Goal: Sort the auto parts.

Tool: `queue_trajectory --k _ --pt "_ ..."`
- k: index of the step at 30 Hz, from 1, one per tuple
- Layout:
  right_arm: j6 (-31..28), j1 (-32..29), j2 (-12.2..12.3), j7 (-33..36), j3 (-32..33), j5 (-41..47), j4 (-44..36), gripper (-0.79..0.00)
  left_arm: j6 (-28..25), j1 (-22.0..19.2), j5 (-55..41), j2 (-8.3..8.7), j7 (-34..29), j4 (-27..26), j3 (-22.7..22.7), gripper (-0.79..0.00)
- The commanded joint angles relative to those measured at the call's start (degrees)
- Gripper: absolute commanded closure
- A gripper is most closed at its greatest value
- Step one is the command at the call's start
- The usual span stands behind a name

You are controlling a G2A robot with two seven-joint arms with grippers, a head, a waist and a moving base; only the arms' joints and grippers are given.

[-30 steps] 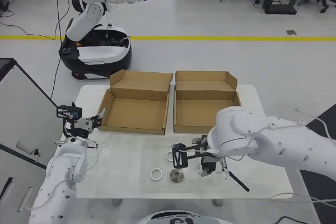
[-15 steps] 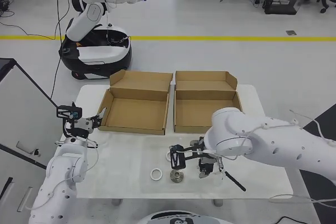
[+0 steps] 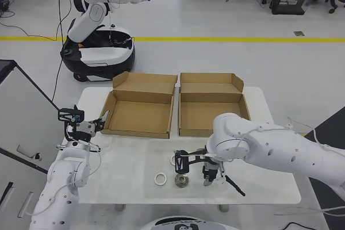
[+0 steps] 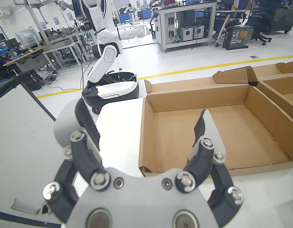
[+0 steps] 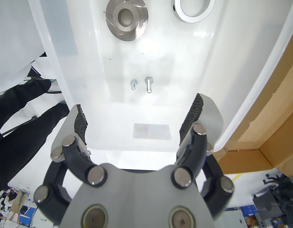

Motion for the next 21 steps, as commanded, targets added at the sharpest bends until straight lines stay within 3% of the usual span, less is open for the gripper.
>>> queue_trajectory --k 1,2,3,4,8,13,21 --pt "0.15 -0.15 -0.27 0.00 0.07 -0.05 0.58 -0.785 0.00 0.00 0.00 0.00 0.00 0.00 0.00 -0.785" --pt "0.16 -0.25 -0.41 -0.01 0.09 -0.09 0.90 -0.739 0.00 0.00 0.00 0.00 0.00 0.00 0.00 -0.785" --pt "0.21 -0.37 -0.54 -0.05 0.12 -0.08 1.24 -0.594 0.00 0.00 0.00 0.00 0.00 0.00 0.00 -0.785" --pt "0.18 -0.51 -0.68 -0.04 0.11 -0.11 1.58 -0.557 0.00 0.00 0.00 0.00 0.00 0.00 0.00 -0.785" --pt "0.26 -1.06 -1.22 0.29 -0.08 -0.57 2.98 -0.517 0.00 0.00 0.00 0.00 0.00 0.00 0.00 -0.785" --pt "0.18 -1.88 -1.85 0.06 -0.21 -0.99 4.43 -0.391 0.00 0.00 0.00 0.00 0.00 0.00 0.00 -0.785" --pt "0.79 -3.08 -2.52 -0.31 -0.05 -2.33 6.04 -0.357 0.00 0.00 0.00 0.00 0.00 0.00 0.00 -0.785"
